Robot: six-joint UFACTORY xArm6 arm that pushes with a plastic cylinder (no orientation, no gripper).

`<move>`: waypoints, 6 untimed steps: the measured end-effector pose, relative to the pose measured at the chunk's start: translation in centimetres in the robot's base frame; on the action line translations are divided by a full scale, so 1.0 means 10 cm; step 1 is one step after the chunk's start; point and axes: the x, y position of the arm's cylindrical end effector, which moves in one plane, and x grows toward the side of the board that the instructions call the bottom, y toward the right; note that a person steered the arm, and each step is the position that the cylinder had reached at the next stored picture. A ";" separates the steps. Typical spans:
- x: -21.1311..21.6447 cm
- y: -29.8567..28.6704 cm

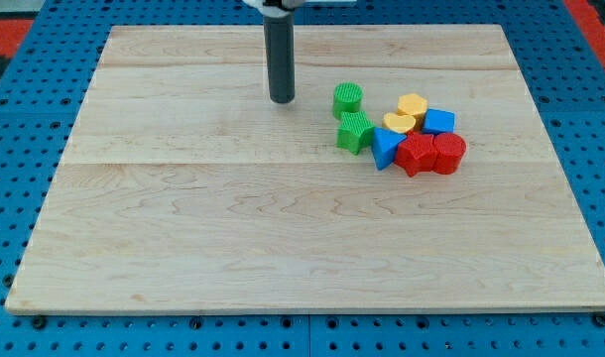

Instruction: Push the green circle into the group of blocks

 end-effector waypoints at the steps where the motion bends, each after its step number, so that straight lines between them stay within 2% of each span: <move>1: -0.04 0.43; 2: 0.28 1.05; 3: 0.43 1.35; 4: 0.30 1.35; 5: 0.14 1.73; 6: 0.31 2.55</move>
